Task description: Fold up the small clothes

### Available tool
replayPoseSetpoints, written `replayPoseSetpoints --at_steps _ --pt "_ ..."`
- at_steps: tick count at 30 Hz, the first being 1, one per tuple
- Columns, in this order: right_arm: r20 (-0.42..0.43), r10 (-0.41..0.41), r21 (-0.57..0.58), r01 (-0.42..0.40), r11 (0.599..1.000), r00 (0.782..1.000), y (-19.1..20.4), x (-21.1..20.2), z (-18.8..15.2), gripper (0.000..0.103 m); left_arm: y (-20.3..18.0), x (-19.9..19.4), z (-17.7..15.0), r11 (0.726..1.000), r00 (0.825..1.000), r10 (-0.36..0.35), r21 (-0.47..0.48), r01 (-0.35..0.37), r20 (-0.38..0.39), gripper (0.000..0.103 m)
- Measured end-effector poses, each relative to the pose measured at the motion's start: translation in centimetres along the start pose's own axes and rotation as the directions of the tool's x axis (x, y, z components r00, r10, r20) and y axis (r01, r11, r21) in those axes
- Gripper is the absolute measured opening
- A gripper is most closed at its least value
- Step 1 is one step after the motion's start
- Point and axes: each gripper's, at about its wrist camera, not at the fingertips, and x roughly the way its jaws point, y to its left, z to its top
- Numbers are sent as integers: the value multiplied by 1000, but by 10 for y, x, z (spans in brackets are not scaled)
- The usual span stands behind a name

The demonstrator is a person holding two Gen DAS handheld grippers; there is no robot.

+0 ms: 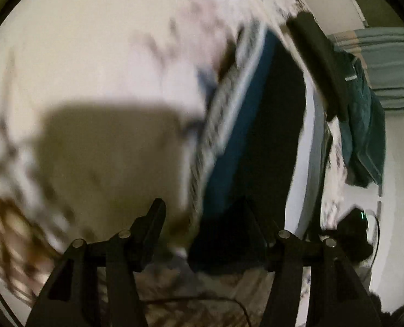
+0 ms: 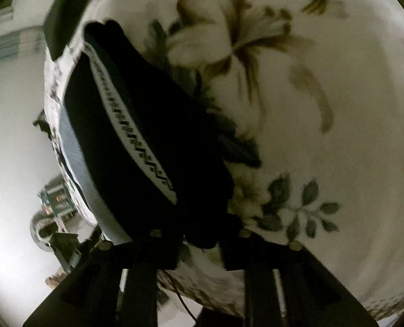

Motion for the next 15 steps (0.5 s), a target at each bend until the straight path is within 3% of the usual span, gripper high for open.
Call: replayPoseSetpoints --at_steps 1,2,3,5,6,7,9,13,15 --pt "-6 -26 -1 26 1000 1000 1 -1 3 49 -1 2 -7 1000 1000 -17 9 17 12 54" --pt "10 -67 -3 67 998 998 3 -7 6 53 -4 2 -16 999 999 -30 29 28 43 50" --pt "36 -98 -11 98 995 995 7 -15 9 53 -6 1 -20 999 997 -35 44 32 66 41" --pt "80 -139 -56 144 988 987 22 -32 14 53 -6 -1 -23 999 996 -39 34 37 83 41" --pt "115 -154 -103 166 981 981 38 -43 18 55 -4 -3 -22 999 994 -51 17 50 93 41" --pt "144 -155 -171 178 969 977 63 -53 24 63 -2 -5 -22 998 992 -67 7 66 104 41" --pt "140 -142 -305 179 935 980 111 -56 35 68 1 -6 -22 997 991 -72 9 71 115 41" --pt "47 -120 -586 125 801 992 241 -10 56 68 5 -7 -24 996 988 -85 20 83 130 41" --pt "-22 -163 -711 99 696 986 304 40 56 68 5 -7 -28 996 987 -83 28 80 139 41"
